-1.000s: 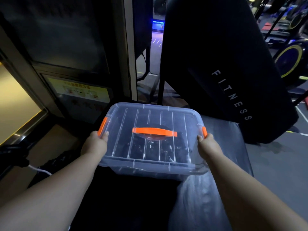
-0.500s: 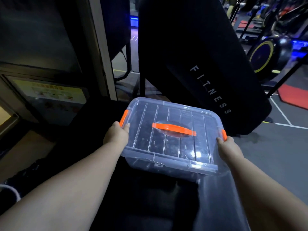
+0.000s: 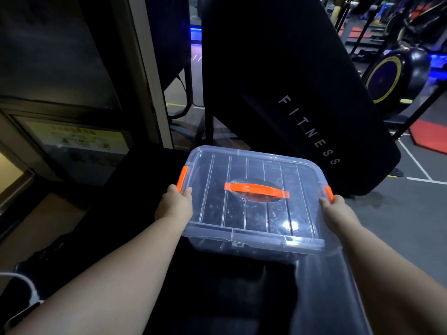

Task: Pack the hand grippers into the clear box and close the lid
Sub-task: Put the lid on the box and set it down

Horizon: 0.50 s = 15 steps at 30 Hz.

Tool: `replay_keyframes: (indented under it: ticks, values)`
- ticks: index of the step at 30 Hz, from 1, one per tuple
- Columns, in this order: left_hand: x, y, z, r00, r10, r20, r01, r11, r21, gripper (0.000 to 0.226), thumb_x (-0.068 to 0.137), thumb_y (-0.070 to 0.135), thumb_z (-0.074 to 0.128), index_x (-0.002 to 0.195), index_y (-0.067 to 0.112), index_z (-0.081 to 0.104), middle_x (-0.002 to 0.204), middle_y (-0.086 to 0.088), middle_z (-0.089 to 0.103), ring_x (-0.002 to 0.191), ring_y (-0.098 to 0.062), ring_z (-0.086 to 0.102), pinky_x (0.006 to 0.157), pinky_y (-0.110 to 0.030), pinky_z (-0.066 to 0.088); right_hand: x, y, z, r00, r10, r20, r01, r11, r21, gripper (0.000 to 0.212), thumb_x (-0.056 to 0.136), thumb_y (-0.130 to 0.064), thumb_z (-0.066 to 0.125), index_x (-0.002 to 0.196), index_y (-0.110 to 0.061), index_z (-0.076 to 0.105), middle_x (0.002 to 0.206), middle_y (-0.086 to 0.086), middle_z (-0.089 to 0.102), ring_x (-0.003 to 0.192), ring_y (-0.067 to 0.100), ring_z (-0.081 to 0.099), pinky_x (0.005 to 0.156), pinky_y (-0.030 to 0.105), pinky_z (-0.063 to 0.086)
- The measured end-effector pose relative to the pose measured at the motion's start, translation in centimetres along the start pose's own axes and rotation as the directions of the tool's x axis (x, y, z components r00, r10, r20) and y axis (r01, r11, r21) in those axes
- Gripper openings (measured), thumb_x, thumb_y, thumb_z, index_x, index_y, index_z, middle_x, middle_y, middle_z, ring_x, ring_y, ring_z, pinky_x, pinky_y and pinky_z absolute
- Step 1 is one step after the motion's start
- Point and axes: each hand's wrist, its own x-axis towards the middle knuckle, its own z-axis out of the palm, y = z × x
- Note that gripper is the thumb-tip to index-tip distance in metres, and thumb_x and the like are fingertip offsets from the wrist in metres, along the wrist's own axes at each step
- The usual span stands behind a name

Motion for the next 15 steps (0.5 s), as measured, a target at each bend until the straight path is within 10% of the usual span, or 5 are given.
replay_keyframes:
  ticks: [9, 15]
  values:
    - [-0.6, 0.5, -0.9, 0.999, -0.012, 0.033, 0.01, 0.999, 0.051, 0.045, 0.1, 0.046, 0.035, 0.126, 0.01, 0.042, 0.123, -0.013, 0.055, 0.104, -0.034, 0.057, 0.07, -0.038, 0.038, -1.2, -0.2, -0.2, 1.0, 0.02, -0.011, -0.02, 1.0, -0.017, 0.049, 0.098, -0.042, 0.036, 0.131, -0.006, 0.04, 0.122, 0.023, 0.055, 0.108, 0.039, 0.053, 0.079, 0.039, 0.035]
    - [-2.2, 1.3, -3.2, 0.995, -0.084, 0.052, 0.071, 0.975, 0.213, 0.06, 0.098, 0.053, 0.03, 0.142, 0.011, 0.03, 0.145, -0.011, 0.03, 0.13, -0.031, 0.034, 0.102, -0.047, 0.035, -4.4, -0.8, -1.2, 0.989, 0.067, -0.132, -0.087, 0.984, -0.158, 0.065, 0.092, -0.058, 0.038, 0.147, -0.027, 0.021, 0.14, 0.017, 0.039, 0.127, 0.039, 0.039, 0.102, 0.05, 0.032]
